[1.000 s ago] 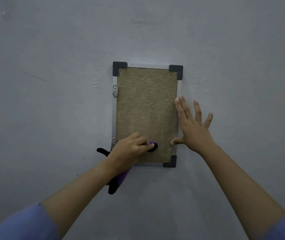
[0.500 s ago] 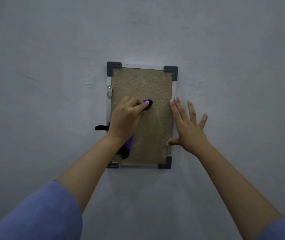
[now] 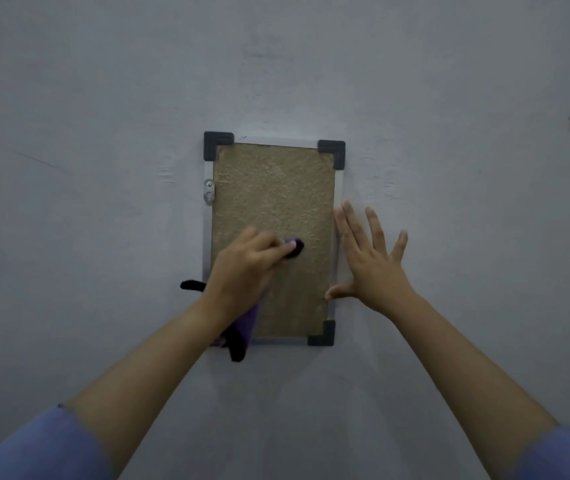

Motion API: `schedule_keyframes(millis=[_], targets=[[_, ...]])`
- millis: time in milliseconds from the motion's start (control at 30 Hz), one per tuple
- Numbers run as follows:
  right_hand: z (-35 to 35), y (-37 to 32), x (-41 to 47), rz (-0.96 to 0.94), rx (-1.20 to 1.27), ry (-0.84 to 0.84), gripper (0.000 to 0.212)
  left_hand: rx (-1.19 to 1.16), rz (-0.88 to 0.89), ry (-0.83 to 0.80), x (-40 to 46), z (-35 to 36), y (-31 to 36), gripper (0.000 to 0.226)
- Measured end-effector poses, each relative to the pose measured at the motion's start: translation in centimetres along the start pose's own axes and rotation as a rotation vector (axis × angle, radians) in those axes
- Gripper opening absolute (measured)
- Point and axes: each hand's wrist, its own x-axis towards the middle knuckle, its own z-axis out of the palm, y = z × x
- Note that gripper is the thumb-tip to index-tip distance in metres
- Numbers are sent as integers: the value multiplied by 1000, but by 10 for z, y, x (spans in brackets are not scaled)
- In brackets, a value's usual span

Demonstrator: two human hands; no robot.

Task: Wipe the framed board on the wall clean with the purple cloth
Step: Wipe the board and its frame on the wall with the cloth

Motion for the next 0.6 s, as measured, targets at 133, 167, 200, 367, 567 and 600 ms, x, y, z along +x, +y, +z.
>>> schedule_keyframes(millis=[133, 167, 200, 367, 567, 600], targets=[[0, 2, 1, 18, 17, -8, 140, 21, -106, 151, 43, -12, -9, 26], [0, 3, 1, 15, 22, -12, 140, 30, -101, 150, 50, -12, -11, 26], [1, 3, 2, 11, 29, -12, 140, 40, -94, 146, 55, -10, -12, 27], [1, 4, 2, 5, 54, -9, 139, 32, -101, 164, 47, 2, -7, 30], [3, 3, 3, 13, 66, -15, 140, 79, 116, 32, 8, 25, 7, 30], [3, 3, 3, 14, 69, -18, 140, 78, 124, 24, 2, 28, 9, 30]])
